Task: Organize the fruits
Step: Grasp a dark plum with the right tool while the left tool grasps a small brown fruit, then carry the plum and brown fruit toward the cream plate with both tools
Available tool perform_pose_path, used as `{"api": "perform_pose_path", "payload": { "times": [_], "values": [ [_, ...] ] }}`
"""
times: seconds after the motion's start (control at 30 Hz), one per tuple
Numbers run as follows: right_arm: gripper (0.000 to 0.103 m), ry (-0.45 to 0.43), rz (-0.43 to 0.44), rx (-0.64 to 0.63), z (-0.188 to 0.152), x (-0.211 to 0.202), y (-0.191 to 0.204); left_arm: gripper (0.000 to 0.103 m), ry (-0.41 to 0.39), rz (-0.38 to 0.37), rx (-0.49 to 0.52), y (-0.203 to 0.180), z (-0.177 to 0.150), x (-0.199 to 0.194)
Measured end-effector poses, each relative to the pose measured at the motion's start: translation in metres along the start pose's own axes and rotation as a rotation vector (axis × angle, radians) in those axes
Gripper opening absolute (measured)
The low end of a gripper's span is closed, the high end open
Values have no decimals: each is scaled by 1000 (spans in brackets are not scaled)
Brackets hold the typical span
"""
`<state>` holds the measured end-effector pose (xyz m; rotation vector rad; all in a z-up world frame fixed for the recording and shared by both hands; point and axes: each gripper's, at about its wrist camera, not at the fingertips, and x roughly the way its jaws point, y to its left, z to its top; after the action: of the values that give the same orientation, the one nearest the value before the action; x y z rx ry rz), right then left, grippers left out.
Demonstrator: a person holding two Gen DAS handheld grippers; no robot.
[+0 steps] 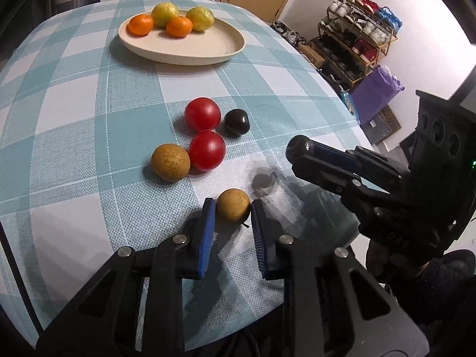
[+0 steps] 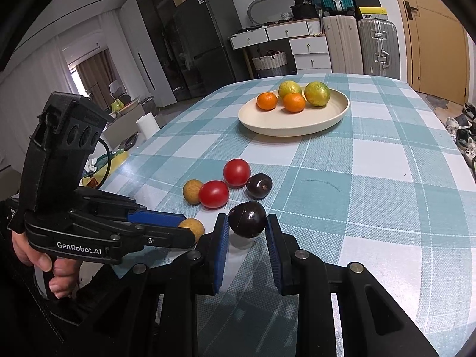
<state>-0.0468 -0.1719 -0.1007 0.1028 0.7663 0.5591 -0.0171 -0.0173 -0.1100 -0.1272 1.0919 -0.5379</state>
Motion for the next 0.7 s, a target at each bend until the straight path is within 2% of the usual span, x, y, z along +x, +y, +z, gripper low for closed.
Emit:
{"api": "perform_pose_path", "payload": {
  "times": [0.3, 0.43, 0.7],
  "values": [
    [26, -16, 34, 33, 10, 1, -5, 21, -48, -24, -26, 8, 12, -18],
    [26, -40, 83, 96, 24, 4, -14, 22, -92, -53, -47, 17, 30, -32],
    [26, -59, 75, 111, 58, 21, -29, 22, -154, -23, -87, 43, 82, -41]
  ]
}}
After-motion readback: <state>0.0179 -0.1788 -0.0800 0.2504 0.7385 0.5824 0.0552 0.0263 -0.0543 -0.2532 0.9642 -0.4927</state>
